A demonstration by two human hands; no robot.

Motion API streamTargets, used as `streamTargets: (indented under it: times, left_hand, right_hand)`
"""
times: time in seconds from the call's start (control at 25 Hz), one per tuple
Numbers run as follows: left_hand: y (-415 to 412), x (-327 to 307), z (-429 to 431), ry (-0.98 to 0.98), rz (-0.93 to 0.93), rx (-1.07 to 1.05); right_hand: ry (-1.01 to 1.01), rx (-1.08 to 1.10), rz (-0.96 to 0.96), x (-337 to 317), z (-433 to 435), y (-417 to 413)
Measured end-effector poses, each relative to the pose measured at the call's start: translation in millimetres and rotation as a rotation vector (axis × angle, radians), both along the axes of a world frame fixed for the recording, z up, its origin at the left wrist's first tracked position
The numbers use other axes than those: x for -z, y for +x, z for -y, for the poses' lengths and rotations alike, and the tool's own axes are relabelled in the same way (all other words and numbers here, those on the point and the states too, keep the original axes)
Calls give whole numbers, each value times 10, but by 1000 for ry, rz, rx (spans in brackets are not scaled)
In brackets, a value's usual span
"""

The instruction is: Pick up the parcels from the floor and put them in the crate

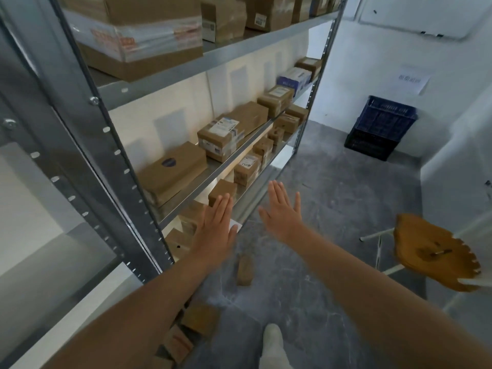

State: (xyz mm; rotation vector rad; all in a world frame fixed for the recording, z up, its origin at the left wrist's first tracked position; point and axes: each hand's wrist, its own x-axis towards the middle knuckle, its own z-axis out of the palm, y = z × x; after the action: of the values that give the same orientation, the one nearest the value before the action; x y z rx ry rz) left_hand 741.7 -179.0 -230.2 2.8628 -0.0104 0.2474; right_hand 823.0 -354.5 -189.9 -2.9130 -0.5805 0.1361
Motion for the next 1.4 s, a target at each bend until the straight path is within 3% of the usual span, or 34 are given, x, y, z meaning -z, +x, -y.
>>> streamTargets:
  times: [0.32,0.72,1.04,1.2,1.4]
  left_hand:
    - [1134,164,446,64,-91,-68]
    - [1790,1038,849,-95,-201,-295]
    - [2057,2147,542,-109,-327,-343]
    - [2172,2902,486,-206,-496,-412]
    - [2106,3541,510,-256,-577,-300]
  right_hand:
    - [33,-70,-93,420,279,1417]
    - [-79,-101,-359,1384,609,2427]
    - [-48,-98,-487,2408,0,2698]
    - [-107,-107,-529,3080,-150,2835]
    - [-213,-116,-597,3737,-156,2962]
